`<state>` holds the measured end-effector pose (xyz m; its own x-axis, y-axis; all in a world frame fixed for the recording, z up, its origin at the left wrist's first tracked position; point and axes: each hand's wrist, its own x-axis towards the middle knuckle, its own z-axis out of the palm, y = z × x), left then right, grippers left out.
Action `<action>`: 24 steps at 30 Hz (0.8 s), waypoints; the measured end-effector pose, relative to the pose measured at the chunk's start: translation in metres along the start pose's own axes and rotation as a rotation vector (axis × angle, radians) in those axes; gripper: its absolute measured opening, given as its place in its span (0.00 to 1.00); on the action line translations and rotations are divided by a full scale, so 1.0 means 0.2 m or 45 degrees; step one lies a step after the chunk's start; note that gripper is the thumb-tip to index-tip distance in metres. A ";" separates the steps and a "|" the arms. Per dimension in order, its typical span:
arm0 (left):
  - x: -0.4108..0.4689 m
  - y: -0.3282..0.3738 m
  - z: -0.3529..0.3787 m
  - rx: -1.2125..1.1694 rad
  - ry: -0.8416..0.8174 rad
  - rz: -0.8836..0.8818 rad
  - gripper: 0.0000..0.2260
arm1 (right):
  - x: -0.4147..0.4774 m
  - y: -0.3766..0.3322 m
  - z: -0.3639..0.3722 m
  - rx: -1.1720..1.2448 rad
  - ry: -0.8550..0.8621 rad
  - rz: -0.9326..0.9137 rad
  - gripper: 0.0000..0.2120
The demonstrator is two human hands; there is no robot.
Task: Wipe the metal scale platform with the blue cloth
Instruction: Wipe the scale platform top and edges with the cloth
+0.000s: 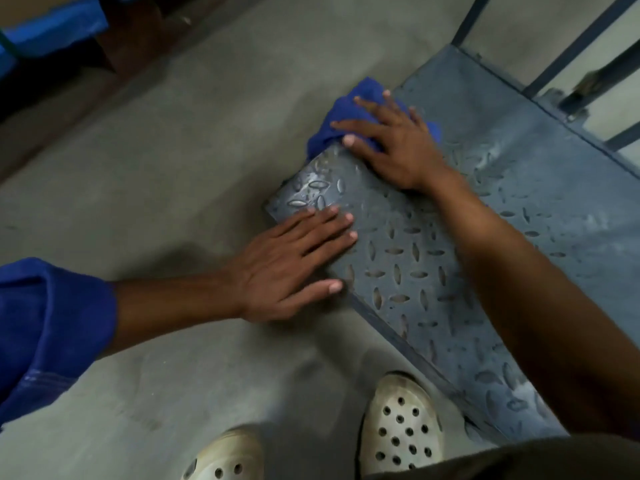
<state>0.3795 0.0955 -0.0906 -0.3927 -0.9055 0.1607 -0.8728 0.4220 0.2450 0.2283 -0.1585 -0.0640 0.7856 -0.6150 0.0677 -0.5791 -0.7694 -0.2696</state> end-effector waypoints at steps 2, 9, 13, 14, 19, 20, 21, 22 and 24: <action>0.11 0.00 -0.03 -0.060 0.003 -0.209 0.33 | 0.06 0.15 -0.05 0.025 0.037 0.185 0.22; 0.40 -0.15 -0.01 0.131 -0.059 -0.227 0.35 | 0.07 0.19 0.00 -0.002 -0.009 0.029 0.21; 0.49 -0.16 0.00 0.168 -0.070 -0.192 0.36 | 0.24 0.35 -0.06 0.051 0.017 0.217 0.22; 0.50 -0.16 0.00 0.172 -0.068 -0.187 0.36 | 0.27 0.38 -0.06 0.054 0.037 0.276 0.21; 0.52 -0.16 0.00 0.147 -0.071 -0.182 0.36 | 0.23 0.38 -0.06 0.014 0.096 0.374 0.22; 0.51 -0.17 0.00 0.139 -0.073 -0.183 0.37 | 0.19 0.36 -0.05 0.014 0.105 0.384 0.22; 0.51 -0.17 0.00 0.134 -0.072 -0.182 0.37 | 0.12 0.33 -0.05 0.004 0.116 0.391 0.23; 0.51 -0.16 0.00 0.133 -0.068 -0.180 0.37 | 0.04 0.30 -0.05 -0.015 0.132 0.405 0.24; 0.51 -0.17 0.00 0.133 -0.067 -0.181 0.37 | -0.14 0.24 -0.04 -0.042 0.172 0.472 0.25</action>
<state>0.3682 -0.0118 -0.0826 -0.2752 -0.9580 0.0805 -0.9451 0.2849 0.1603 0.1767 -0.1797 -0.0703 0.4874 -0.8676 0.0979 -0.8266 -0.4947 -0.2683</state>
